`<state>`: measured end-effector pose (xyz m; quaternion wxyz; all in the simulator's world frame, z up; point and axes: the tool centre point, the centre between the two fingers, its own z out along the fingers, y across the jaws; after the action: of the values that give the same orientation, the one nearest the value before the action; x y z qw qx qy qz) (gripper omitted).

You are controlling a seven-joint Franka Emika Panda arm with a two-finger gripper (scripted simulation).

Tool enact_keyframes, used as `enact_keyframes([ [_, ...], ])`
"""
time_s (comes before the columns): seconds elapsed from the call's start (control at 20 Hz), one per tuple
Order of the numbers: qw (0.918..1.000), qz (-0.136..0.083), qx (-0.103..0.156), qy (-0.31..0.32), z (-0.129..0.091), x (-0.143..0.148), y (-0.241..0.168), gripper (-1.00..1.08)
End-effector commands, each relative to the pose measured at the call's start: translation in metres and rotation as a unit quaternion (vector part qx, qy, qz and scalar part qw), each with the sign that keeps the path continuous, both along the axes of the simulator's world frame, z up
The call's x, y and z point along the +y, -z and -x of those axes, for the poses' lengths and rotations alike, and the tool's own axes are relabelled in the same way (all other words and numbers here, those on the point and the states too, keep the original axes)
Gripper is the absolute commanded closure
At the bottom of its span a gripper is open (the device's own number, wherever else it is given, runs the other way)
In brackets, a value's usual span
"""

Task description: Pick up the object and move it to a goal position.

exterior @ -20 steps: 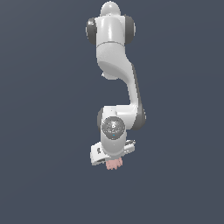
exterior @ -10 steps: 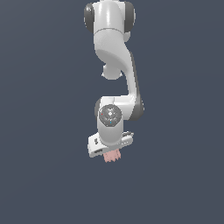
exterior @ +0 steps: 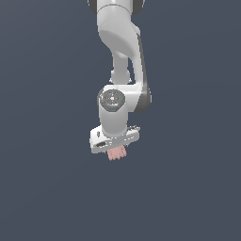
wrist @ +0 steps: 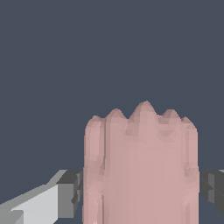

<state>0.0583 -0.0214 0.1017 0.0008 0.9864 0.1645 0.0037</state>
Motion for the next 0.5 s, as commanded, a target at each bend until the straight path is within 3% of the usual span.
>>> enact_keyframes([
  [0.0,1.0,0.0,0.0,0.0,0.014,-0.005,-0.014,1.08],
  [0.45,1.0,0.0,0.002,0.0,0.063,-0.023,-0.064,1.08],
])
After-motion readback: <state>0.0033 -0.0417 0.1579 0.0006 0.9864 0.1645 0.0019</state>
